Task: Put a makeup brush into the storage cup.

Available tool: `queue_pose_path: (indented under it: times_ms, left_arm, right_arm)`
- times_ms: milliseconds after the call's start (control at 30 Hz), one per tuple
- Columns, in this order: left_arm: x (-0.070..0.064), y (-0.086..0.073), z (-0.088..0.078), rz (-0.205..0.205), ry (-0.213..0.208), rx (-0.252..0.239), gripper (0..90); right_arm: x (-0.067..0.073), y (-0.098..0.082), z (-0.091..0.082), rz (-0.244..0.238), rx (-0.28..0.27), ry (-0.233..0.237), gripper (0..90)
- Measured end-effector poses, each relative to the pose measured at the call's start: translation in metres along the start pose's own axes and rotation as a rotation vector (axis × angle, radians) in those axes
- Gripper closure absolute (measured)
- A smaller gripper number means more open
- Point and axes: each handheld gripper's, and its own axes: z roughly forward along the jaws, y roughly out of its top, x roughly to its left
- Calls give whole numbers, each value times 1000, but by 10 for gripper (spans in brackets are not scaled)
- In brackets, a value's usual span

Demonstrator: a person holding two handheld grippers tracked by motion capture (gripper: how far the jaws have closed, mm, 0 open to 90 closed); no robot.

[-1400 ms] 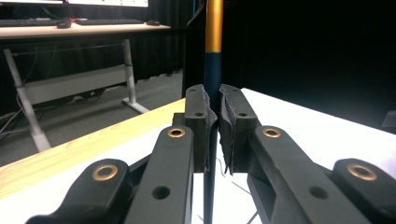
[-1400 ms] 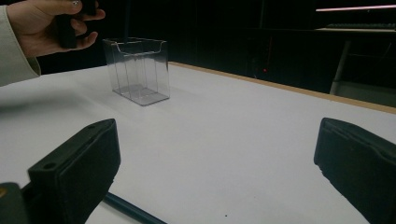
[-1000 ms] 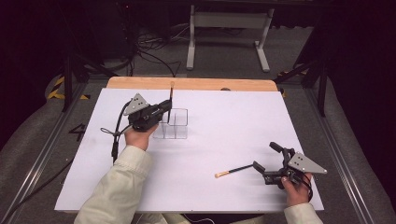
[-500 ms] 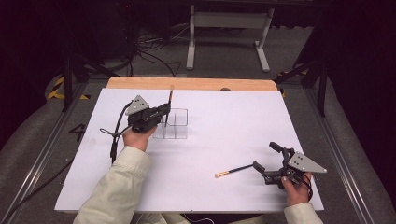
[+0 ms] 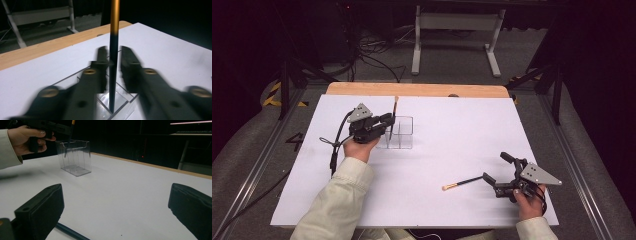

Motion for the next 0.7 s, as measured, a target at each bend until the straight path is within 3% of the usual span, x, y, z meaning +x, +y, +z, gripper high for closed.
queue_pose_path:
  times_ms: [33,100,167,333,467,700]
  left_arm:
    - [1,0,1,7,-1,-8,617]
    - [1,1,-1,-35,-23,-4,391]
    - [-1,3,-5,-41,-39,0,322]
    - [-9,9,-23,-7,-72,-2,227]
    - [-18,9,-39,22,-84,-31,145]
    - [-24,4,-60,11,-125,-53,119]
  right_arm:
    - [0,0,0,0,0,0,9]
    - [0,0,0,0,0,0,8]
    - [0,0,0,0,0,0,8]
    - [-1,0,0,6,6,2,7]
    - [-1,0,1,11,8,3,6]
    - [-3,1,2,21,17,-1,6]
